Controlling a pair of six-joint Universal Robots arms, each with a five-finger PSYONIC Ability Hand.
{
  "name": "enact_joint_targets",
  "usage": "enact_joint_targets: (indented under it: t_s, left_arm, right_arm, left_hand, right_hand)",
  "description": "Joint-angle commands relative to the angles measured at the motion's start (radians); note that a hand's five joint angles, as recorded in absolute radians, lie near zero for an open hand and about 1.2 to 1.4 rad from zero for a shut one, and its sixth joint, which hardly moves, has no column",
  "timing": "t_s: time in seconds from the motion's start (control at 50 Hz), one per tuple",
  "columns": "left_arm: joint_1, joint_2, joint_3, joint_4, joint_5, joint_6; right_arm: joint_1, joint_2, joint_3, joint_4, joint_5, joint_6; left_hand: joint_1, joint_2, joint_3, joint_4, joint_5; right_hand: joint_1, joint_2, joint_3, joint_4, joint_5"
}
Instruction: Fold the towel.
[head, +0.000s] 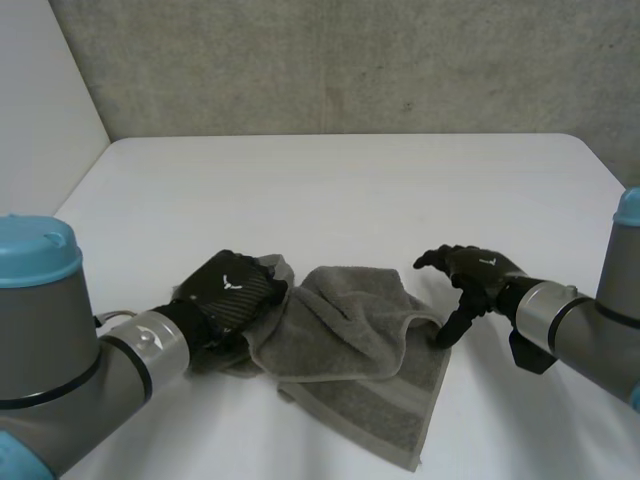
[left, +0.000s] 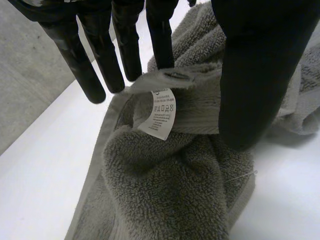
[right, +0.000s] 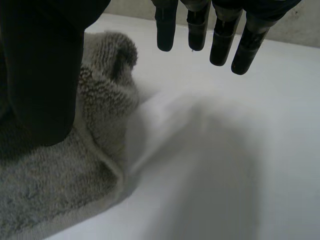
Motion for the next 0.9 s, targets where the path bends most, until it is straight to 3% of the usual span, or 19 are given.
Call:
enact_joint_targets:
  t_s: [0.02, 0.08, 0.12, 0.18, 0.2, 0.22, 0.4, 0.52, 0.54, 0.56, 0.6, 0.62, 0.66, 0.74, 0.82, 0.9]
  left_arm:
    - [-0.004, -0.067, 0.025, 0.049, 0.0, -0.002]
    - [-0.004, -0.119, 0.045, 0.053, -0.002, 0.0]
    - [-0.005, -0.157, 0.066, 0.053, -0.002, 0.0]
    - [-0.007, -0.171, 0.077, 0.053, -0.002, 0.0]
    - [-0.007, -0.182, 0.091, 0.055, 0.0, 0.0]
    - [-0.007, -0.191, 0.11, 0.055, 0.0, 0.0]
    - [-0.005, -0.193, 0.296, 0.078, -0.023, 0.0]
    - [-0.01, -0.199, 0.608, 0.096, -0.098, -0.01]
    - [-0.01, -0.207, 0.712, 0.101, -0.13, -0.013]
    - [-0.01, -0.207, 0.713, 0.101, -0.131, -0.013]
    - [-0.005, -0.24, 0.92, 0.122, -0.207, -0.029]
    - [-0.005, -0.24, 0.921, 0.122, -0.207, -0.029]
    - [0.007, -0.266, 1.072, 0.173, -0.29, -0.08]
    - [0.028, -0.27, 1.114, 0.214, -0.341, -0.141]
    - [0.064, -0.259, 1.054, 0.207, -0.342, -0.204]
    - [0.068, -0.234, 0.925, 0.195, -0.333, -0.23]
  right_arm:
    - [0.003, 0.044, 0.007, -0.014, 0.004, -0.006]
    - [0.005, 0.053, 0.003, -0.016, 0.002, -0.005]
    - [0.005, 0.057, -0.004, -0.017, 0.001, -0.005]
    - [0.005, 0.057, -0.009, -0.019, 0.001, -0.003]
    - [0.005, 0.057, -0.016, -0.023, 0.001, -0.003]
    - [0.005, 0.057, -0.027, -0.028, 0.002, -0.003]
    - [0.043, 0.061, -0.174, -0.031, -0.006, -0.031]
    - [0.081, 0.085, -0.497, -0.07, 0.051, -0.127]
    - [0.084, 0.084, -0.58, -0.117, 0.11, -0.158]
    - [0.084, 0.084, -0.581, -0.117, 0.111, -0.158]
    - [0.098, 0.059, -0.682, -0.3, 0.267, -0.222]
    - [0.098, 0.059, -0.682, -0.301, 0.267, -0.222]
    - [0.123, 0.0, -0.684, -0.523, 0.358, -0.274]
    - [0.141, -0.05, -0.626, -0.591, 0.337, -0.317]
    - [0.164, -0.088, -0.515, -0.509, 0.268, -0.342]
    - [0.178, -0.105, -0.449, -0.41, 0.255, -0.377]
  left_hand:
    - [0.233, 0.235, 0.234, 0.234, 0.239]
    - [0.272, 0.273, 0.273, 0.272, 0.277]
    - [0.4, 0.401, 0.401, 0.4, 0.406]
    - [0.518, 0.519, 0.519, 0.519, 0.524]
    - [0.695, 0.697, 0.697, 0.696, 0.701]
    - [0.889, 0.89, 0.89, 0.889, 0.894]
    - [0.891, 0.892, 0.892, 0.891, 0.896]
    - [0.891, 0.892, 0.892, 0.891, 0.896]
    - [0.891, 0.892, 0.892, 0.891, 0.896]
    - [0.891, 0.892, 0.892, 0.891, 0.896]
    - [0.891, 0.892, 0.892, 0.891, 0.896]
    - [0.891, 0.892, 0.892, 0.891, 0.896]
    - [0.891, 0.892, 0.892, 0.891, 0.896]
    - [0.891, 0.892, 0.892, 0.891, 0.896]
    - [0.891, 0.892, 0.892, 0.891, 0.896]
    - [0.891, 0.892, 0.892, 0.891, 0.896]
  right_hand:
    - [0.22, 0.203, 0.217, 0.197, 0.198]
    - [0.376, 0.359, 0.373, 0.353, 0.354]
    - [0.671, 0.654, 0.668, 0.648, 0.649]
    - [0.866, 0.849, 0.863, 0.843, 0.844]
    - [1.128, 1.111, 1.125, 1.105, 1.106]
    - [1.19, 1.173, 1.187, 1.167, 1.168]
    - [1.191, 1.174, 1.188, 1.168, 1.169]
    - [1.191, 1.174, 1.188, 1.168, 1.169]
    - [1.191, 1.174, 1.188, 1.168, 1.169]
    - [1.191, 1.174, 1.188, 1.168, 1.169]
    - [1.191, 1.174, 1.188, 1.168, 1.169]
    - [1.191, 1.174, 1.188, 1.168, 1.169]
    - [1.191, 1.174, 1.188, 1.168, 1.169]
    - [1.191, 1.174, 1.188, 1.168, 1.169]
    - [1.191, 1.174, 1.188, 1.168, 1.169]
    - [1.191, 1.174, 1.188, 1.168, 1.169]
